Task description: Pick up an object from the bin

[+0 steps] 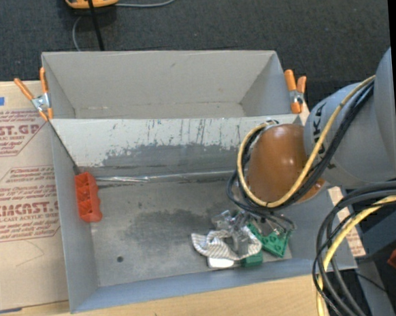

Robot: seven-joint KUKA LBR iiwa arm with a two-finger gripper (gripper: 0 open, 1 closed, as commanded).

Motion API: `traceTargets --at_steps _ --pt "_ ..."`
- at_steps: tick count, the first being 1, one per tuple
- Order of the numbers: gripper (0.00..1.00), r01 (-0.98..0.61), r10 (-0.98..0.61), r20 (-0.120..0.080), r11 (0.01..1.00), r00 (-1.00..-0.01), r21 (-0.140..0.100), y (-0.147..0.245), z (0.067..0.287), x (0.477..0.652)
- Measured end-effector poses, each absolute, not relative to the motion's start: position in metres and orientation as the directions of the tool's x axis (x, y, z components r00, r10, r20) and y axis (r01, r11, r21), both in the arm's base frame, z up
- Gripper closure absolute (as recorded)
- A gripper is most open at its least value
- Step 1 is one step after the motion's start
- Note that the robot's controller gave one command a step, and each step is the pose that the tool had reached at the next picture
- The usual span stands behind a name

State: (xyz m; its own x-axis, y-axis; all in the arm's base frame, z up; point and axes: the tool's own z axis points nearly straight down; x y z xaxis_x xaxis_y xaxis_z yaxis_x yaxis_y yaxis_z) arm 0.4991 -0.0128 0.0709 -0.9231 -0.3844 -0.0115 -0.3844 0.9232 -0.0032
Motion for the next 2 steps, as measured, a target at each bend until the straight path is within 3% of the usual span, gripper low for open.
traceTargets --at_steps 1,2 --pt "1.00 -0.388 -0.388 0.000 0.922 -0.922 0.001 -0.010 0.116 0.494" --pt "1.00 -0.354 -0.354 -0.020 0.935 -0.935 -0.007 -0.008 0.138 0.502"
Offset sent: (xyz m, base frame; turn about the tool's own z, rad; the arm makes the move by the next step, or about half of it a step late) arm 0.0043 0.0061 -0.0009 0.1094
